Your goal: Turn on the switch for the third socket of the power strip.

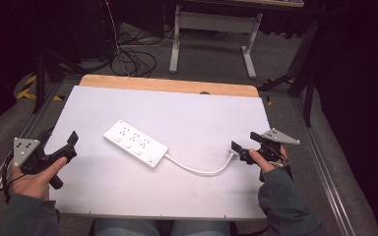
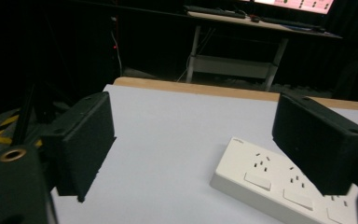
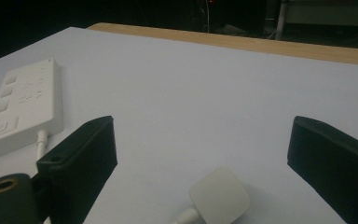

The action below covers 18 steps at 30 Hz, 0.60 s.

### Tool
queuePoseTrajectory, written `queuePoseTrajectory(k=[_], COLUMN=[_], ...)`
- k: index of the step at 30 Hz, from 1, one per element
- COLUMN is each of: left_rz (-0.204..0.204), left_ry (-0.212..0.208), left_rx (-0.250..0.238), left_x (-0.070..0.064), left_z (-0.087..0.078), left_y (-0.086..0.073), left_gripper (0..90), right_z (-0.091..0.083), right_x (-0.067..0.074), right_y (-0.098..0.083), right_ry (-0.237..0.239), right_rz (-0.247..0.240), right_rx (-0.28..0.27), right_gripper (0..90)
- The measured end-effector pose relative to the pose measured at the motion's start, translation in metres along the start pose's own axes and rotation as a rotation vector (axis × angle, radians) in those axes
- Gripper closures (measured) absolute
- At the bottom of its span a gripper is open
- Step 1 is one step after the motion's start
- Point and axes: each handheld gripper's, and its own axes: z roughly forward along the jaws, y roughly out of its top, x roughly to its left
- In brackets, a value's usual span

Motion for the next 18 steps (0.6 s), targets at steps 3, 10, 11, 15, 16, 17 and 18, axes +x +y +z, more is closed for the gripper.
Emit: queuePoseTrajectory(k=[3, 10, 11, 15, 16, 17, 18], left_rz=[-0.015, -0.021, -0.016, -0.052, -0.052, -0.059, -0.061], left_ry=[0.009, 0.015, 0.023, 0.044, 0.044, 0.042, 0.037], left_rx=[0.013, 0.02, 0.018, -0.003, -0.003, -0.004, -0.004], left_x=[0.001, 0.004, 0.005, 0.011, 0.011, 0.012, 0.013], left_z=[0.001, 0.001, 0.001, -0.002, -0.002, -0.002, -0.002], left_y=[-0.001, -0.001, -0.001, 0.001, 0.001, 0.001, 0.001], left_gripper=[20.1, 32.1, 34.6, 50.2, 54.0, 57.9, 61.2], right_z=[0.0, 0.0, 0.0, 0.0, 0.0, 0.0, 0.0], right_x=[0.0, 0.001, 0.001, 0.001, 0.001, 0.002, 0.001], right_y=[0.0, 0.0, 0.0, 0.0, 0.0, 0.0, 0.0], right_ry=[0.0, -0.002, -0.003, -0.005, -0.007, -0.006, -0.005], right_rz=[0.001, -0.014, -0.011, -0.012, -0.014, -0.014, -0.014], right_rx=[0.003, 0.007, 0.005, 0.007, 0.007, 0.008, 0.007], right_gripper=[8.4, 8.4, 8.4, 8.5, 8.6, 8.6, 8.6])
